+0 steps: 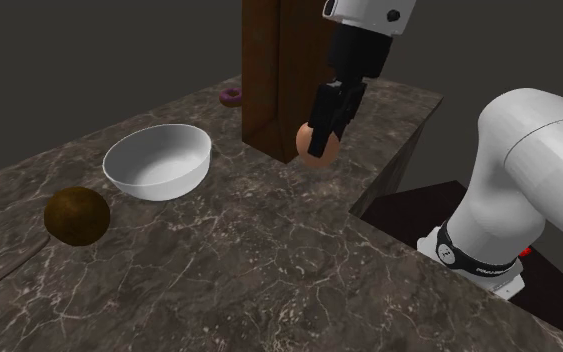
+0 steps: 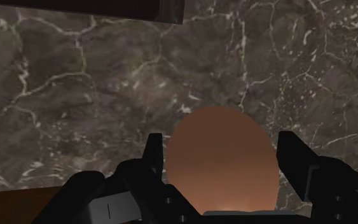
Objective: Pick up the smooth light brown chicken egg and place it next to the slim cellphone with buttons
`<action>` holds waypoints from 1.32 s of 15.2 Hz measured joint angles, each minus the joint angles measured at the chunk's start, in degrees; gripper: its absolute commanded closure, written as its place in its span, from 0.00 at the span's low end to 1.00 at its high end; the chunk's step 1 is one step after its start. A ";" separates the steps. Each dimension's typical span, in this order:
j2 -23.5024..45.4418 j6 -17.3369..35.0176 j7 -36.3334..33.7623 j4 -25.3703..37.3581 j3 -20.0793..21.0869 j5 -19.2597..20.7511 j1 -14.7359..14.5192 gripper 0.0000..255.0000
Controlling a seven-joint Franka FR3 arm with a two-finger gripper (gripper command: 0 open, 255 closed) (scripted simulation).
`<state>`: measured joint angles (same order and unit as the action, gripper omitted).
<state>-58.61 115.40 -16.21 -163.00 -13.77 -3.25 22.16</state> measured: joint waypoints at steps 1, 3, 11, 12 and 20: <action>0.06 -0.74 -0.05 0.80 0.00 0.01 -0.02 1.00; -0.23 -2.31 -0.44 2.12 0.31 -0.13 -0.12 1.00; 0.31 -7.85 -1.51 8.32 1.00 -0.53 -0.64 1.00; 0.50 -8.45 -1.68 9.14 1.13 -0.63 -0.76 1.00; 3.44 -10.79 3.58 13.75 -4.74 2.85 0.98 1.00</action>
<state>-55.17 104.60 -12.63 -149.25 -18.51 -0.41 23.13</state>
